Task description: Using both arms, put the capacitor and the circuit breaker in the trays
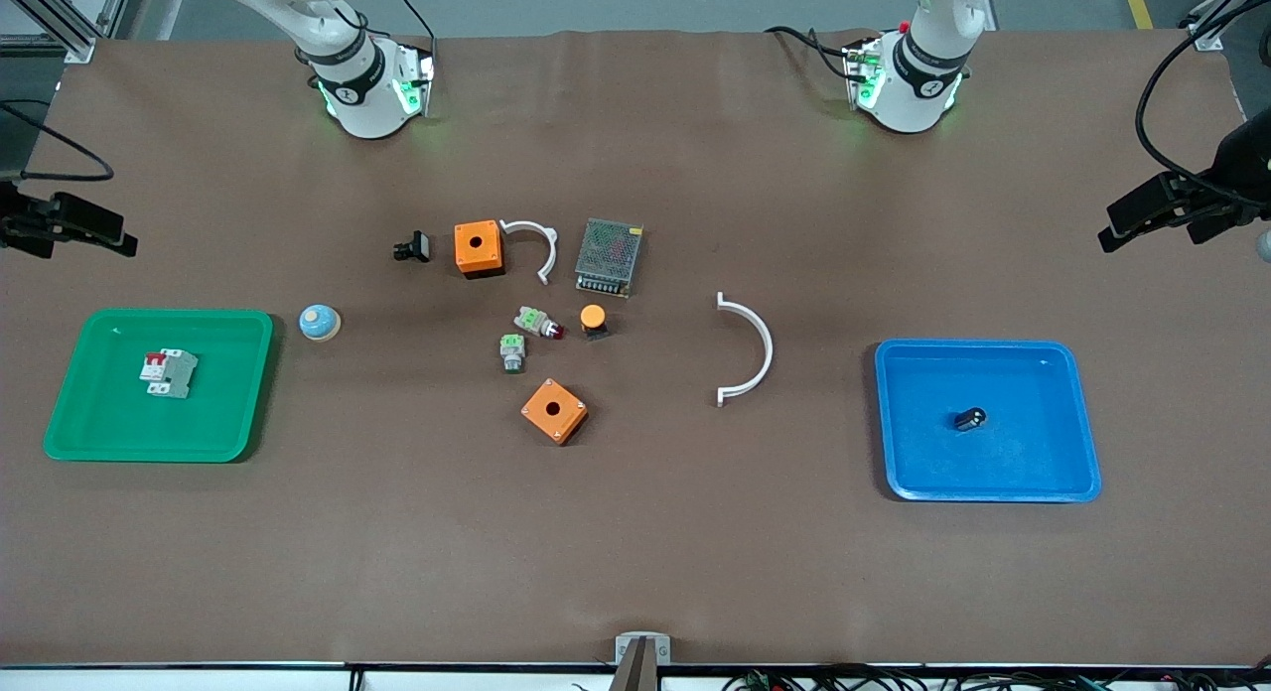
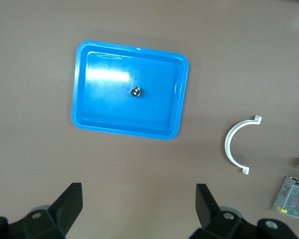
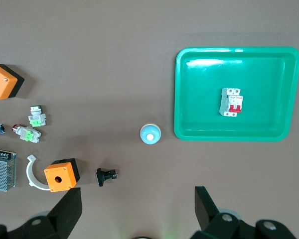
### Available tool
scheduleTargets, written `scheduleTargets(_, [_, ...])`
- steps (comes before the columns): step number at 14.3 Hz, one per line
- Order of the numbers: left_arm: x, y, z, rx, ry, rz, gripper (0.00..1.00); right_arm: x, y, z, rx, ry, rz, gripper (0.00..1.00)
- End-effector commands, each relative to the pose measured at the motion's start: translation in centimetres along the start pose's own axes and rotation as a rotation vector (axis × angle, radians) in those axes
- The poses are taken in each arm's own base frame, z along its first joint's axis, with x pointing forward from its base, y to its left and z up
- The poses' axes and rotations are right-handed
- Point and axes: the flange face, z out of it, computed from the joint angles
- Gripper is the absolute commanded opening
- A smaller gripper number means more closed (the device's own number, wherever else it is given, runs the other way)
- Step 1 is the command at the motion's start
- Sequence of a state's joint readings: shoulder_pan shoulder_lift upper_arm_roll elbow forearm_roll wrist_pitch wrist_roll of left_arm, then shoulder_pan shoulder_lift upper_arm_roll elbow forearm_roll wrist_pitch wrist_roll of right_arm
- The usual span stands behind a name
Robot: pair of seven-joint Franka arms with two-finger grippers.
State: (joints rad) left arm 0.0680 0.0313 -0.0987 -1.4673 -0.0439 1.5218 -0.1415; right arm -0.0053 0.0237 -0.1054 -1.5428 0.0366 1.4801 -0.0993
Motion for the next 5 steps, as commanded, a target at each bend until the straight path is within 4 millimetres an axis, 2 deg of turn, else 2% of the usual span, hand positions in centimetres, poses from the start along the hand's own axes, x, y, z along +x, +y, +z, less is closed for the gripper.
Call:
scheduleTargets(1, [0.13,-0.11,-0.47,-0.005,-0.007,0.015,1.00,-2.86,-0.48,-0.80,-0.019,0.042,-0.009,1.00])
scheduleTargets(5, [0.08,-0.09,-0.56,-0.007,-0.006,0.015,1.00,-3.46,-0.40,-1.69,-0.037,0.058,-0.010,1.00])
